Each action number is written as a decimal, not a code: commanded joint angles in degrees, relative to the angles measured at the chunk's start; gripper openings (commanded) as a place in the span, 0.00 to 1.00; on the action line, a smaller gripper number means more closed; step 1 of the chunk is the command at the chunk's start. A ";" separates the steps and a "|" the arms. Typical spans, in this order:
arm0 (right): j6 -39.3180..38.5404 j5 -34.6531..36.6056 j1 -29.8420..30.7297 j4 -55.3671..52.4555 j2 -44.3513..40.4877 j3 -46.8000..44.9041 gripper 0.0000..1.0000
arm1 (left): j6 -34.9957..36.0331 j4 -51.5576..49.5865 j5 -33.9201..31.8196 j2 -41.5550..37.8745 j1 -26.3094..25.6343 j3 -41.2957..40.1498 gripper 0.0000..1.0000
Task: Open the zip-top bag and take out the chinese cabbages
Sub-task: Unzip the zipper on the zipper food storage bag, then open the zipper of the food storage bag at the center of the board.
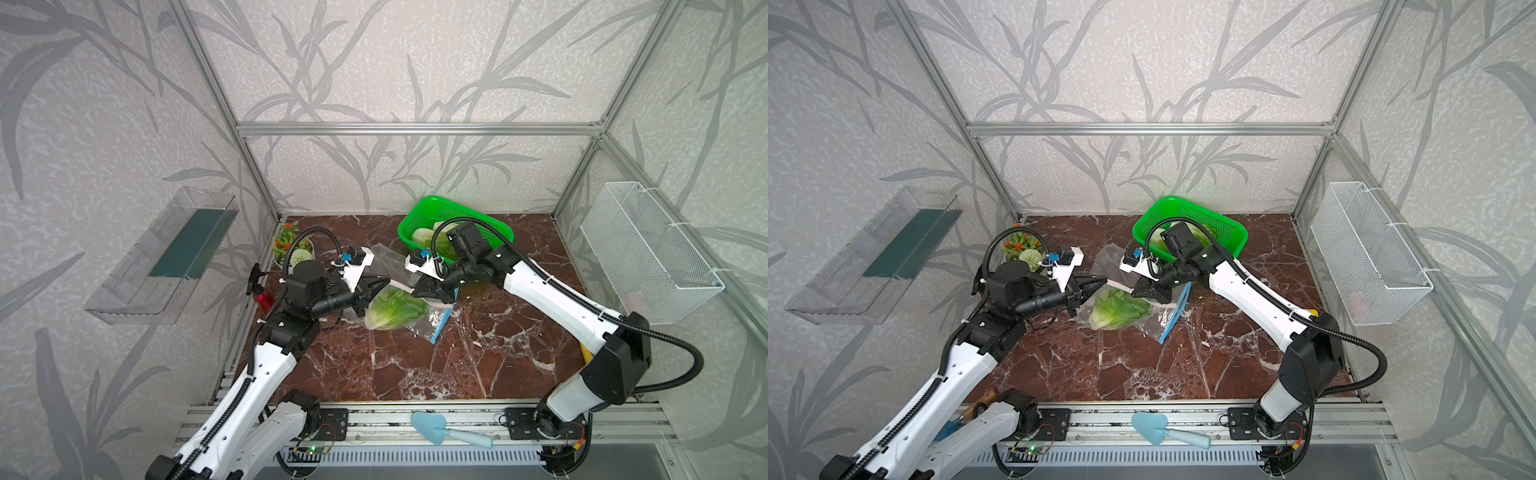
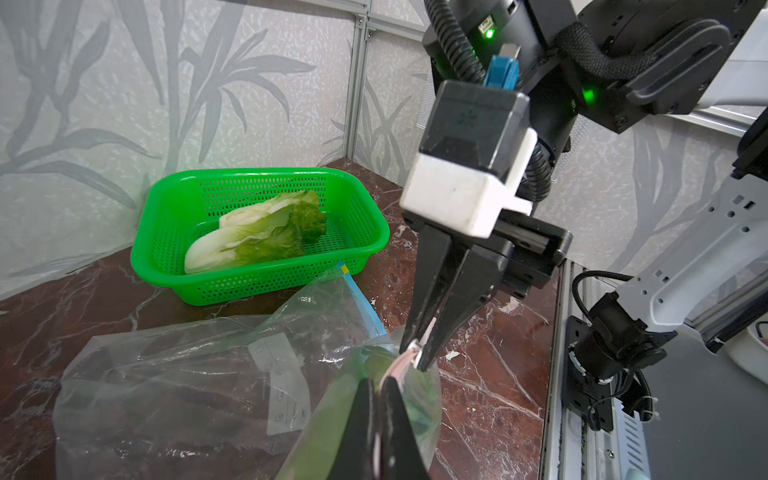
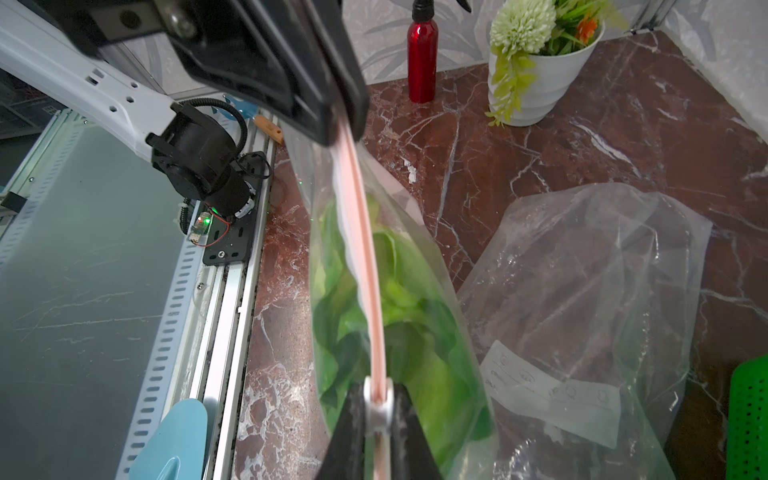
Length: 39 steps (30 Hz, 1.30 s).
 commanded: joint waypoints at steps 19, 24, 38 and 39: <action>-10.34 10.06 -8.48 -11.03 0.14 -4.03 0.00 | 0.18 0.45 2.35 -2.83 6.37 2.74 0.00; -11.08 14.42 -8.60 -12.52 0.19 -4.22 0.00 | 0.22 0.57 2.46 -2.68 7.17 2.47 0.00; 4.26 9.23 -7.77 8.75 -0.68 -4.58 0.00 | 3.47 4.16 -5.94 0.26 3.30 3.12 0.00; 5.02 9.19 -7.09 9.64 0.43 -2.74 0.00 | 4.51 4.18 -7.45 0.89 2.30 3.51 0.00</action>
